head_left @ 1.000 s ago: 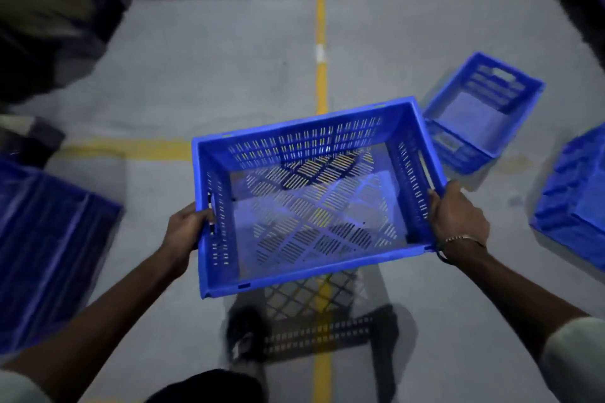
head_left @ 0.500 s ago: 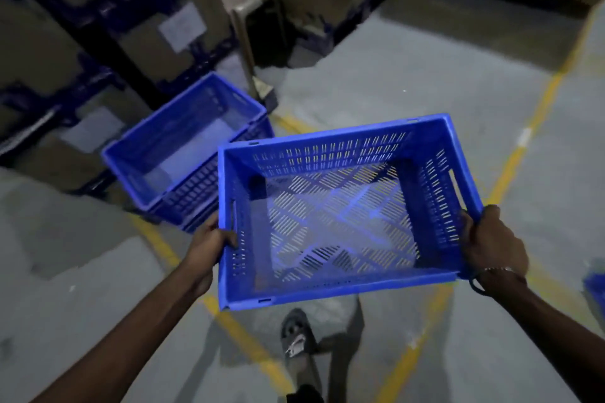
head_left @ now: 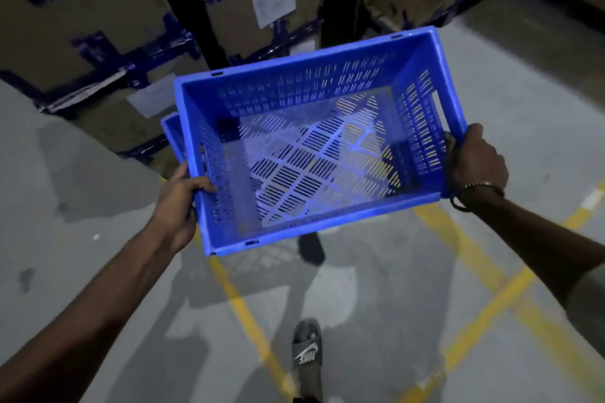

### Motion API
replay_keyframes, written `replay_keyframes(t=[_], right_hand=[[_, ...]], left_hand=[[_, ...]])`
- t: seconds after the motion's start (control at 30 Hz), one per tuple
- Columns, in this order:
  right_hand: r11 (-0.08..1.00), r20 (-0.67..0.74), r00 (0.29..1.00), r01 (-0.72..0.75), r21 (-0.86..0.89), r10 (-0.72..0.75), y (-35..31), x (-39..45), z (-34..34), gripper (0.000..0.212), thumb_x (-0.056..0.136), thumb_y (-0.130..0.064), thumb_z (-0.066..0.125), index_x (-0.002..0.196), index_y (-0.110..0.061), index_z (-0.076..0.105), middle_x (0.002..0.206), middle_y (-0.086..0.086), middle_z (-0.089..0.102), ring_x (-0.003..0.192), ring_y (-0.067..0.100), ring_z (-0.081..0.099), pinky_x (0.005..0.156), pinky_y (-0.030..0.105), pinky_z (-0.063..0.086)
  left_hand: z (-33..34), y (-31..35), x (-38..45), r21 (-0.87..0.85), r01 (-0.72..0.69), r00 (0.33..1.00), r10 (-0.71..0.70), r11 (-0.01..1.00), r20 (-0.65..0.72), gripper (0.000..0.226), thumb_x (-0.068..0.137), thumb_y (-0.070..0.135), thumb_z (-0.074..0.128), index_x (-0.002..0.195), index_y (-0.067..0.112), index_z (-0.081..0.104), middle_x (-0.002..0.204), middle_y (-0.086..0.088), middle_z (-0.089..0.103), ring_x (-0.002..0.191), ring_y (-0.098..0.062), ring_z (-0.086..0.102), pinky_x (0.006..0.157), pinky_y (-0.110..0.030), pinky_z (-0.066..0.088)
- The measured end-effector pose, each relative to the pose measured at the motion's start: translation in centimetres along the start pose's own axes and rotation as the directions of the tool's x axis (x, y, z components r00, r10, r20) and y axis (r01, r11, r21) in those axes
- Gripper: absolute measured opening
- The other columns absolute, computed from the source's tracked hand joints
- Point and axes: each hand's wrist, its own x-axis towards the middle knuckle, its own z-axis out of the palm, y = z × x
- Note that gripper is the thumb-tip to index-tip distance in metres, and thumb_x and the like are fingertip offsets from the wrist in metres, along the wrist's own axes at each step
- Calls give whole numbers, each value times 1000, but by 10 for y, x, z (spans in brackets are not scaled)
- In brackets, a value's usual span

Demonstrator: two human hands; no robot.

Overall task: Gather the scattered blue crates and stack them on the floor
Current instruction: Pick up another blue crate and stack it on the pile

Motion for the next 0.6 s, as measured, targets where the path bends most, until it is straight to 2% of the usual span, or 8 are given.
replay_keyframes(t=[0.13, 0.23, 0.3, 0.37, 0.43, 0.5, 0.6], right_hand=[[995, 0, 996, 88, -53, -88, -56, 54, 26, 49, 102, -55, 35, 113, -8, 43, 106, 31, 63, 94, 52, 60, 69, 46, 39], [994, 62, 993, 102, -45, -99, -92, 91, 49, 51, 101, -55, 35, 118, -9, 47, 111, 32, 62, 101, 52, 58, 78, 48, 43], [992, 144, 982, 129, -15, -125, -108, 112, 64, 47, 101, -53, 37, 121, -12, 50, 117, 31, 61, 107, 50, 57, 87, 47, 44], [987, 183, 970, 160, 19, -161, -123, 126, 76, 43, 101, -50, 39, 123, -16, 52, 119, 30, 62, 109, 49, 57, 92, 46, 44], [983, 155, 971, 181, 23, -182, -137, 137, 85, 41, 101, -48, 39, 123, -16, 52, 118, 28, 63, 109, 49, 58, 91, 47, 44], [984, 126, 976, 178, 19, -179, -151, 146, 93, 39, 101, -46, 38, 121, -16, 52, 116, 29, 63, 108, 49, 58, 89, 47, 45], [981, 79, 977, 196, 13, -196, -169, 163, 106, 37, 99, -46, 36, 116, -17, 53, 112, 28, 64, 104, 49, 59, 86, 48, 46]], left_hand=[[-19, 9, 55, -103, 49, 999, -50, 993, -9, 88, 61, 7, 66, 145, 29, 57, 127, -19, 61, 106, -39, 57, 97, -68, 48], [-35, 5, 91, -131, 86, 995, -91, 988, -37, 80, 66, 10, 67, 145, 22, 56, 119, -15, 64, 106, -39, 59, 102, -71, 47], [-37, 4, 104, -131, 54, 994, -66, 990, -90, 70, 72, 12, 66, 140, 23, 56, 107, -13, 69, 97, -37, 63, 93, -64, 55], [-39, 2, 115, -95, -8, 985, -9, 995, -172, 60, 80, 18, 71, 138, 25, 58, 116, -15, 72, 97, -38, 67, 84, -56, 59], [-40, 1, 123, -34, -82, 972, 73, 996, -222, 49, 92, 22, 72, 140, 25, 60, 129, -13, 71, 105, -39, 70, 85, -54, 60], [-41, 3, 125, 18, -137, 947, 137, 990, -290, 50, 95, 26, 74, 143, 21, 59, 134, -10, 70, 106, -31, 72, 89, -50, 60], [-31, -2, 118, 117, -152, 877, 188, 982, -443, 55, 95, 29, 75, 145, 15, 55, 131, -5, 70, 99, -19, 71, 75, -28, 60]])
